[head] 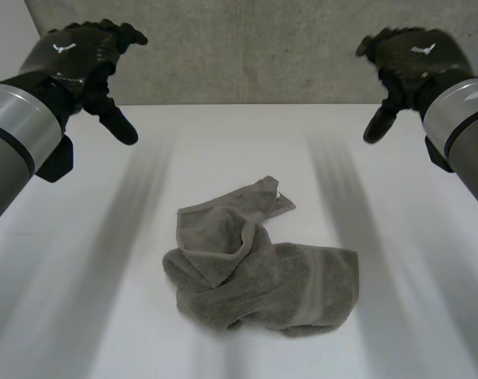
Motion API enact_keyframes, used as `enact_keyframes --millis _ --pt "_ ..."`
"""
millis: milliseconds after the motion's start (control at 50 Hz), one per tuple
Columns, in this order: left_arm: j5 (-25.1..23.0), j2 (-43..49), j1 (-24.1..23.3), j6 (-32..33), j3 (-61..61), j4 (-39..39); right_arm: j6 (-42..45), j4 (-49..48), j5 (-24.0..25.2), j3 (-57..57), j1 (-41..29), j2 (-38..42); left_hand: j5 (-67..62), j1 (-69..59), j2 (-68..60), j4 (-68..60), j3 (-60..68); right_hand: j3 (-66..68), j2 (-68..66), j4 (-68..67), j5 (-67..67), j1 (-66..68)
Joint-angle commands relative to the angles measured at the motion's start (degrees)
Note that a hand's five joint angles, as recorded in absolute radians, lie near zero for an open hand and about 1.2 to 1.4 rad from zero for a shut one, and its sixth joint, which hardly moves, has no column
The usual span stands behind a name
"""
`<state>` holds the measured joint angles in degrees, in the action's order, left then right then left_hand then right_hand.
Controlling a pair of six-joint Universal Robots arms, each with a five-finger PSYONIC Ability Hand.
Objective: Fold the towel.
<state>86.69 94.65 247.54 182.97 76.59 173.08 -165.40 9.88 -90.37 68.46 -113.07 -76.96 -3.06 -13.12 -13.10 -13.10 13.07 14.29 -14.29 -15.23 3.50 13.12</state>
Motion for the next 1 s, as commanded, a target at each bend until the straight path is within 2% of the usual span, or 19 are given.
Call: enact_keyframes --millis 20,80,120,180,220,260,360,520,580,600,620,640,660,680,800,880,900,920,1000 --pt "-7.9 1.0 -0.5 10.9 4.4 -1.0 20.6 8.1 3.8 1.8 -0.6 3.1 -2.5 -2.5 -2.5 -2.5 2.5 -4.3 4.3 5.2 -3.5 -3.1" --pt "-9.5 1.5 -0.6 15.1 5.9 -1.7 25.4 14.3 4.2 2.3 -1.2 3.7 -2.9 -2.8 -2.8 -2.8 2.9 -4.3 4.3 5.2 -3.5 -3.1" --pt "-10.8 3.3 -1.3 22.9 8.7 -3.5 24.7 16.5 5.0 2.3 -1.3 4.6 -3.9 -3.8 -3.8 -3.8 3.9 -1.2 1.2 2.1 -0.4 0.0" --pt "-10.8 4.9 -1.5 27.0 11.4 -5.9 20.3 17.5 9.0 3.3 -0.9 6.3 -3.9 -3.8 -3.8 -3.8 3.9 -0.5 0.5 1.4 0.3 0.7" --pt "-10.8 5.8 -1.5 27.9 13.0 -6.6 17.6 17.5 12.5 4.6 -0.4 6.8 -4.9 -4.8 -4.8 -4.8 4.9 1.3 -1.3 -0.4 2.1 2.5" --pt "-10.9 6.3 -1.6 28.1 14.2 -6.6 13.2 16.8 19.8 8.3 0.8 8.0 -6.7 -6.7 -6.7 -6.7 6.7 8.7 -8.7 -7.8 9.5 9.9" --pt "-11.0 9.1 -1.8 28.3 16.7 -5.6 8.2 12.1 26.0 13.4 1.3 11.3 -9.1 -9.0 -9.1 -9.1 9.1 9.1 -9.1 -8.1 9.9 10.3" --pt "-10.8 14.1 -4.1 28.1 19.4 -1.6 3.2 0.2 24.4 21.3 0.7 13.9 -18.4 -18.3 -18.3 -18.3 18.3 10.6 -10.6 -9.6 11.4 11.8" --pt "-10.7 15.3 -4.2 28.0 20.4 0.2 3.1 -2.7 22.6 22.6 0.5 14.6 -26.6 -26.5 -26.6 -26.6 26.6 24.8 -24.8 -23.9 25.6 26.0" --pt "-10.7 15.6 -4.3 27.9 20.4 1.4 3.1 -2.7 22.6 22.6 0.5 14.6 -37.1 -37.0 -37.0 -37.0 37.1 24.9 -24.9 -24.0 25.7 26.1" --pt "-10.6 15.6 -4.3 27.7 20.3 2.7 3.2 -3.4 22.0 22.7 0.4 15.1 -47.5 -47.5 -47.5 -47.5 47.5 35.1 -35.1 -34.1 35.8 36.2" --pt "-10.6 15.6 -4.3 27.7 20.3 2.7 3.5 -3.6 21.9 22.4 0.2 15.4 -47.6 -47.6 -47.6 -47.6 47.6 46.3 -46.3 -45.4 47.1 47.5" --pt "-10.5 15.4 -4.3 27.4 19.7 4.2 3.5 -3.6 21.9 22.4 0.2 15.4 -58.8 -58.7 -58.7 -58.7 58.8 46.4 -46.4 -45.5 47.2 47.6" --pt "-10.5 14.9 -4.3 27.0 19.0 5.7 3.5 -3.5 21.8 22.0 0.1 15.9 -66.9 -66.8 -66.8 -66.8 66.8 60.9 -60.9 -60.0 61.7 62.1" --pt "-10.1 12.7 -4.6 25.1 13.1 11.2 2.5 -3.6 20.4 12.4 0.0 14.0 -66.9 -66.9 -66.9 -66.9 66.9 65.7 -65.7 -64.8 66.5 66.9" --pt "-3.8 10.0 -4.4 19.0 4.6 19.8 -0.2 -6.7 16.5 5.8 0.3 7.6 -66.9 -66.9 -66.9 -66.9 66.9 65.7 -65.7 -64.8 66.5 66.9" --pt "-0.2 8.9 -4.3 16.6 3.0 23.6 -2.4 -11.5 13.8 4.1 0.4 4.5 -66.9 -66.9 -66.9 -66.9 66.9 65.7 -65.7 -64.8 66.5 66.9" --pt "-0.1 8.9 -4.3 16.5 3.0 23.6 -4.5 -17.5 11.1 3.6 0.5 1.8 -66.9 -66.9 -66.9 -66.9 66.9 65.7 -65.7 -64.8 66.5 66.9" --pt "9.4 4.7 -3.8 10.2 2.1 36.3 -6.8 -28.1 7.3 5.8 0.7 -2.6 -66.9 -66.9 -66.9 -66.9 66.9 65.7 -65.7 -64.8 66.5 66.9"
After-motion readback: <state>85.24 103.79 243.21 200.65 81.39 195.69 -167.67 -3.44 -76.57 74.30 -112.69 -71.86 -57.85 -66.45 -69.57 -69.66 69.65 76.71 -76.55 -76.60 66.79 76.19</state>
